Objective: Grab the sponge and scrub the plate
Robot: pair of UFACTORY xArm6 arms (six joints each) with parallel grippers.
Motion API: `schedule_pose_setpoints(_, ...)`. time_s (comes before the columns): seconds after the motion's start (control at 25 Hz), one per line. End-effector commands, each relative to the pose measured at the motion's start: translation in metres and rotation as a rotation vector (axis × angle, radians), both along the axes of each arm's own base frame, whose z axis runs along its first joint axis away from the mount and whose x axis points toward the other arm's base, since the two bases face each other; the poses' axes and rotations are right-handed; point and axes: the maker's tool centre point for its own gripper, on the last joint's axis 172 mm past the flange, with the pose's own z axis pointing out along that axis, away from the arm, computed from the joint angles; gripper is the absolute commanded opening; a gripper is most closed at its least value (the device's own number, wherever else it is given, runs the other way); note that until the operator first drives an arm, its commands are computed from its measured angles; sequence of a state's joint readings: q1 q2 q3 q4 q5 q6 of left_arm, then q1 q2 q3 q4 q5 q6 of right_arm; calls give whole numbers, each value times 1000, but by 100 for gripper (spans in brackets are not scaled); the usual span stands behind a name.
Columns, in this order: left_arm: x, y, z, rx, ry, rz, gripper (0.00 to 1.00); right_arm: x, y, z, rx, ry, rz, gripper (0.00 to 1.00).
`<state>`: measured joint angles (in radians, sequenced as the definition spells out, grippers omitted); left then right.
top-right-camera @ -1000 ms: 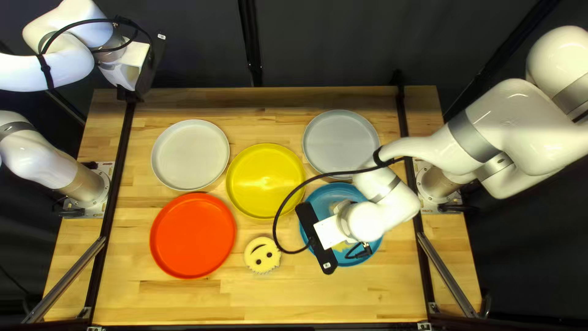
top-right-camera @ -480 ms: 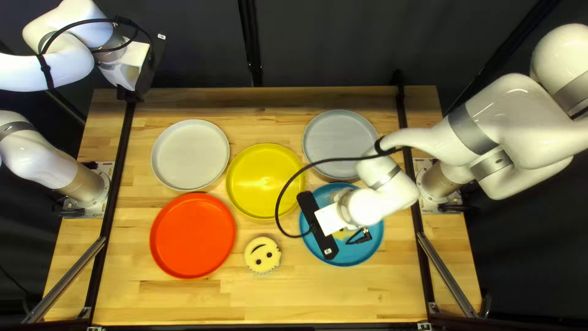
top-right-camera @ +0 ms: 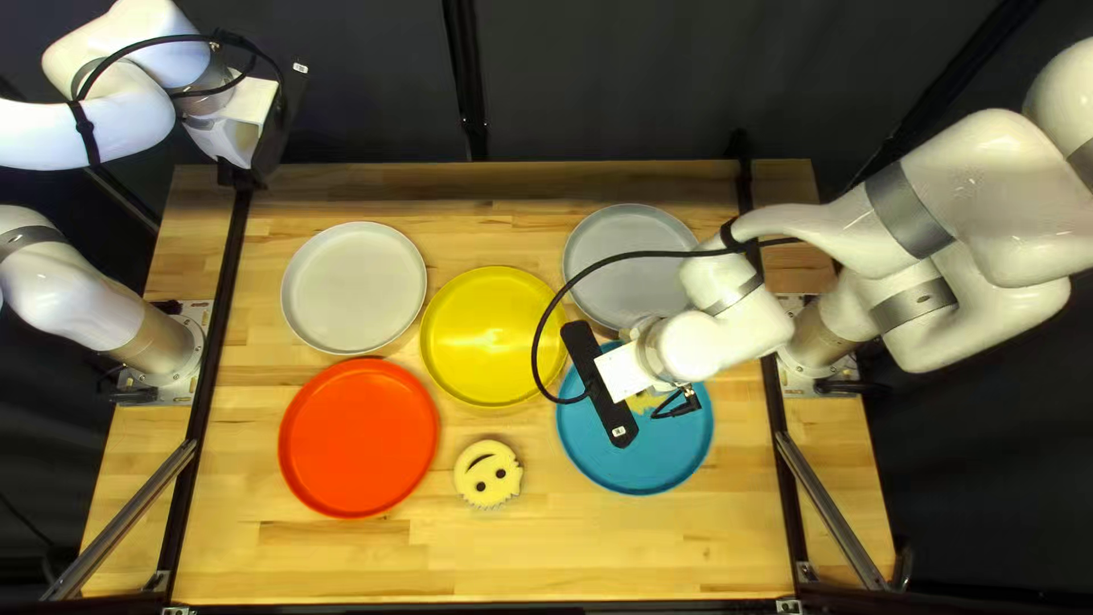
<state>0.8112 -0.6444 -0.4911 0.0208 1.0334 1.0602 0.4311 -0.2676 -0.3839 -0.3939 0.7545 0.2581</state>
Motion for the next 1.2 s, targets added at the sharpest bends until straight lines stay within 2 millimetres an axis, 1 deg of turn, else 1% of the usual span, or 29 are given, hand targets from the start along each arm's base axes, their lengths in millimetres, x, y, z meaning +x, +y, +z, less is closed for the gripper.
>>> schedule_pose_setpoints(0.04,0,0,0,0,0,0,100,-7,29,1,-3,-4,10,0)
schedule_pose_setpoints(0.16,0,0,0,0,0,0,100,-13,38,-1,-1,-3,21,0)
schedule_pose_setpoints(0.24,0,0,0,0,0,0,100,-17,41,-2,8,-4,34,0)
schedule_pose_setpoints(0.32,0,0,0,0,0,0,100,-20,39,-5,19,4,46,0)
schedule_pose_setpoints(0.44,0,0,0,0,0,0,100,-20,24,-10,36,17,61,0)
schedule_pose_setpoints(0.52,0,0,0,0,0,0,100,-18,16,-9,41,16,66,0)
schedule_pose_setpoints(0.6,0,0,0,0,0,0,100,-13,4,-7,43,15,70,0)
schedule_pose_setpoints(0.68,0,0,0,0,0,0,100,-6,-12,-7,46,15,73,0)
schedule_pose_setpoints(0.72,0,0,0,0,0,0,100,-5,-15,-7,47,15,74,0)
schedule_pose_setpoints(0.84,0,0,0,0,0,0,100,2,-35,-11,50,13,81,0)
schedule_pose_setpoints(0.88,0,0,0,0,0,0,100,2,-38,-11,51,13,82,0)
schedule_pose_setpoints(1.0,0,0,0,0,0,0,100,1,-35,-9,50,12,85,0)
schedule_pose_setpoints(1.2,0,0,0,0,0,0,100,-12,-14,-15,44,16,97,0)
